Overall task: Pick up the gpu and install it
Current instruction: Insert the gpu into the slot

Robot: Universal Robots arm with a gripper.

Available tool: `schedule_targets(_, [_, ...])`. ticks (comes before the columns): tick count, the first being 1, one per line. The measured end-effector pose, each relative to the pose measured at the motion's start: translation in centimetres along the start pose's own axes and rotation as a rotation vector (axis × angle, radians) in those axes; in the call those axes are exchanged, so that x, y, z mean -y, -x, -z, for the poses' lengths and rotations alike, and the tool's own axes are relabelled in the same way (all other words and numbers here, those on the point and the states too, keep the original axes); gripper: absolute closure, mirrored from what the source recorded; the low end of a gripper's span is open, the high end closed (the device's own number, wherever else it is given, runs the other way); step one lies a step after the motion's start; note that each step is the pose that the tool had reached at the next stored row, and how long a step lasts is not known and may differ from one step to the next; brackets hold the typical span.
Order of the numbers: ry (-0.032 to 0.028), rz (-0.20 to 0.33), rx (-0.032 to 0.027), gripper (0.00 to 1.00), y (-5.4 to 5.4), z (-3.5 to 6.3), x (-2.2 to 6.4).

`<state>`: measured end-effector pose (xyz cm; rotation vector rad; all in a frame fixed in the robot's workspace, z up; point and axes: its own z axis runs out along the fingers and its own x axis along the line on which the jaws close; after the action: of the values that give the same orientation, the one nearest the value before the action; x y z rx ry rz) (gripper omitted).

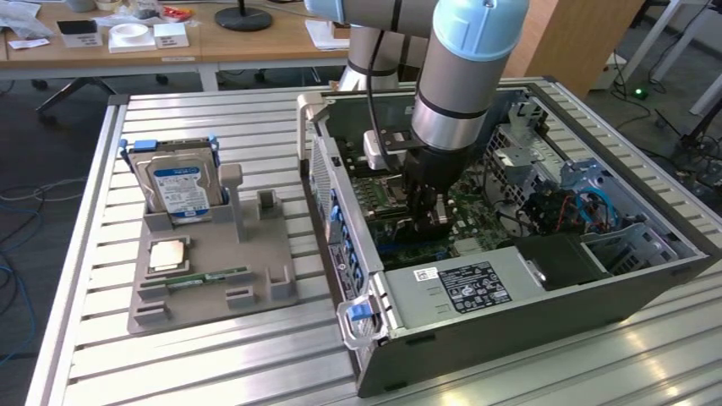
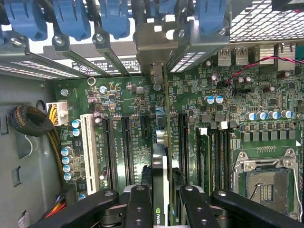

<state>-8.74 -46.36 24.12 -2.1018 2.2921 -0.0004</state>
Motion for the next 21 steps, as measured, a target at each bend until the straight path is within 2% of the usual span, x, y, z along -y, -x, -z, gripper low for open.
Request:
schedule_targets(11, [-0.0002,0.0,-0.0016,0.73,0.2,-0.01,-0.02])
schedule_targets(15, [-0.0005,0.0,-0.0054,0.73,0.29,-0.03,-0.03])
schedule_targets(21, [-0.0006,0.0,-0.0057,0.73,0.33,-0.03,-0.03])
